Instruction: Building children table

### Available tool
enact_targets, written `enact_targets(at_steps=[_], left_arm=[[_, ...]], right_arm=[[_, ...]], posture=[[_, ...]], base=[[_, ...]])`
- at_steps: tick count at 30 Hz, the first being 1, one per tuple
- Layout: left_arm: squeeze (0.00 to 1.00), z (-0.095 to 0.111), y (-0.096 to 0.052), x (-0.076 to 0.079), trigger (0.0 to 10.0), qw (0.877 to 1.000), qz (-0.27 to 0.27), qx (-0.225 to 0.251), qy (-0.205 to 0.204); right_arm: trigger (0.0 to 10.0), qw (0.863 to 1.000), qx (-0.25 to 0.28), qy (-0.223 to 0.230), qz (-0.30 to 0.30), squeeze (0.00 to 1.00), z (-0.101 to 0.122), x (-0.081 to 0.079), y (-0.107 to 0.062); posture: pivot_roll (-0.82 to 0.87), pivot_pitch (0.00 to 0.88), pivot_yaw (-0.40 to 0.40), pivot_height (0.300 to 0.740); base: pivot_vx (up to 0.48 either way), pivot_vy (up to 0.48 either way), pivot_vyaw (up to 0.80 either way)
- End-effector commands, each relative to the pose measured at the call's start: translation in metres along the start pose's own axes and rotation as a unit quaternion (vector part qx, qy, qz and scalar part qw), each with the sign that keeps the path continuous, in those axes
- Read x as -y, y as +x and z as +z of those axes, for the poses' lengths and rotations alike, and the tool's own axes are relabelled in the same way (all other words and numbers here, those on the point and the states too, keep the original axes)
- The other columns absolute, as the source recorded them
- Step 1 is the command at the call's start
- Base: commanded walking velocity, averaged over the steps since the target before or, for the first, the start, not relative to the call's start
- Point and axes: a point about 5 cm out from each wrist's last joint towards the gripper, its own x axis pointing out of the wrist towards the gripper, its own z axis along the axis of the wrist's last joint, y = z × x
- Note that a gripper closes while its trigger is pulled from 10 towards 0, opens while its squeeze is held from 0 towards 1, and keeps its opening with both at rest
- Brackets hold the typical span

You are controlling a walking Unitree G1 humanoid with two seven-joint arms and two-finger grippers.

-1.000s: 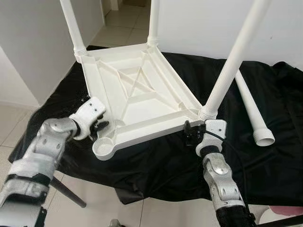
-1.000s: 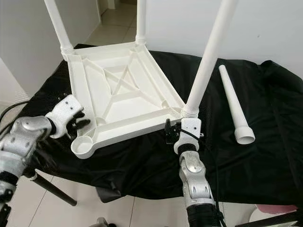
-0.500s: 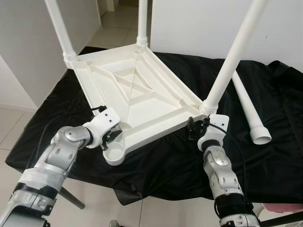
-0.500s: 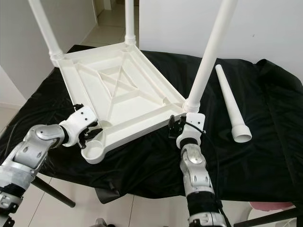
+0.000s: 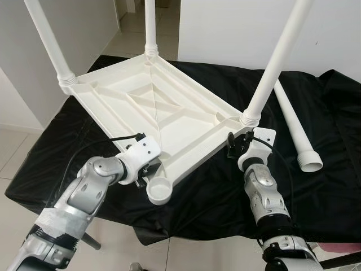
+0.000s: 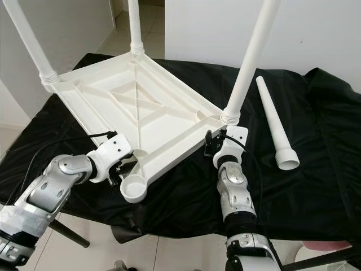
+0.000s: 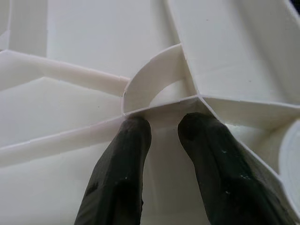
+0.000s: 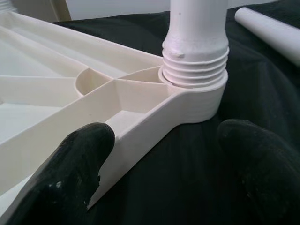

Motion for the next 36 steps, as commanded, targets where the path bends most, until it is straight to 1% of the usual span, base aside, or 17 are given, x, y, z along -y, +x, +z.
enact_targets(at_steps=[1, 3, 6, 10, 13, 16, 18, 20, 22, 23, 24, 26, 29, 31, 32, 34, 36], left_arm=[[0.00, 0.022, 0.010, 0.034, 10.0, 0.989, -0.135, 0.052, 0.028], [0.00, 0.033, 0.013, 0.046, 10.0, 0.985, -0.155, 0.068, 0.039], [0.00, 0.041, 0.016, 0.052, 10.0, 0.983, -0.161, 0.079, 0.039], [0.00, 0.044, 0.017, 0.052, 10.0, 0.983, -0.159, 0.080, 0.038], [0.00, 0.044, 0.014, 0.043, 10.0, 0.986, -0.145, 0.074, 0.042], [0.00, 0.044, 0.014, 0.043, 10.0, 0.986, -0.145, 0.074, 0.042], [0.00, 0.042, 0.012, 0.037, 10.0, 0.988, -0.135, 0.068, 0.043], [0.00, 0.039, 0.006, 0.021, 10.0, 0.991, -0.109, 0.061, 0.043], [0.00, 0.039, 0.006, 0.021, 10.0, 0.991, -0.109, 0.061, 0.043], [0.00, 0.039, 0.002, 0.010, 10.0, 0.993, -0.090, 0.061, 0.044], [0.00, 0.039, 0.002, 0.010, 10.0, 0.993, -0.090, 0.061, 0.044], [0.00, 0.041, -0.008, -0.015, 10.0, 0.996, -0.038, 0.075, 0.039], [0.00, 0.043, -0.012, -0.022, 10.0, 0.996, -0.020, 0.084, 0.038], [0.00, 0.046, -0.014, -0.029, 10.0, 0.995, -0.001, 0.098, 0.033], [0.00, 0.050, -0.016, -0.035, 10.0, 0.993, 0.026, 0.111, 0.024], [0.00, 0.050, -0.016, -0.035, 10.0, 0.993, 0.026, 0.111, 0.024], [0.00, 0.058, -0.015, -0.046, 10.0, 0.986, 0.092, 0.140, 0.006]], right_arm=[[10.0, 0.998, -0.056, -0.006, 0.023, 0.00, -0.024, -0.014, -0.005], [10.0, 0.999, -0.030, -0.026, -0.007, 0.00, -0.018, -0.007, -0.004], [10.0, 0.999, 0.005, -0.037, -0.031, 0.00, -0.010, -0.003, -0.004], [10.0, 0.998, 0.026, -0.044, -0.043, 0.00, -0.005, -0.002, -0.005], [10.0, 0.995, 0.051, -0.059, -0.062, 0.00, 0.002, 0.002, -0.005], [10.0, 0.995, 0.051, -0.059, -0.062, 0.00, 0.002, 0.002, -0.005], [10.0, 0.994, 0.056, -0.062, -0.066, 0.00, 0.004, 0.003, -0.004], [10.0, 0.992, 0.068, -0.069, -0.075, 0.00, 0.007, 0.006, -0.004], [10.0, 0.992, 0.068, -0.069, -0.075, 0.00, 0.007, 0.006, -0.004], [10.0, 0.992, 0.075, -0.070, -0.077, 0.00, 0.009, 0.008, -0.004], [10.0, 0.992, 0.075, -0.070, -0.077, 0.00, 0.009, 0.008, -0.004], [10.0, 0.988, 0.101, -0.077, -0.094, 0.00, 0.018, 0.017, -0.005], [10.0, 0.986, 0.109, -0.079, -0.102, 0.00, 0.021, 0.021, -0.006], [10.0, 0.983, 0.115, -0.086, -0.117, 0.00, 0.023, 0.027, -0.007], [10.0, 0.980, 0.118, -0.091, -0.135, 0.00, 0.026, 0.035, -0.008], [10.0, 0.980, 0.118, -0.091, -0.135, 0.00, 0.026, 0.035, -0.008], [10.0, 0.972, 0.122, -0.098, -0.175, 0.00, 0.031, 0.056, -0.011]], posture=[[0.04, 0.071, 0.001, 0.740], [0.04, 0.070, 0.004, 0.740], [0.03, 0.071, 0.009, 0.740], [0.04, 0.071, 0.010, 0.740], [0.03, 0.075, 0.017, 0.740], [0.03, 0.075, 0.017, 0.740], [0.03, 0.074, 0.017, 0.740], [0.03, 0.077, 0.019, 0.740], [0.03, 0.077, 0.019, 0.740], [0.03, 0.077, 0.018, 0.740], [0.03, 0.077, 0.018, 0.740], [0.03, 0.074, 0.017, 0.740], [0.03, 0.074, 0.017, 0.740], [0.02, 0.073, 0.017, 0.740], [0.02, 0.071, 0.015, 0.740], [0.02, 0.071, 0.015, 0.740], [0.01, 0.069, 0.006, 0.740]], base=[[0.000, 0.000, 0.00], [0.000, 0.000, 0.00], [0.000, 0.000, 0.00], [0.000, 0.000, 0.00], [0.000, 0.000, 0.00], [0.000, 0.000, 0.00], [0.000, 0.000, 0.00], [0.000, 0.000, 0.00], [0.000, 0.000, 0.00], [0.000, 0.000, 0.00], [0.000, 0.000, 0.00], [0.000, 0.000, 0.00], [0.000, 0.000, 0.00], [0.000, 0.000, 0.00], [0.000, 0.000, 0.00], [0.000, 0.000, 0.00], [0.000, 0.000, 0.00]])
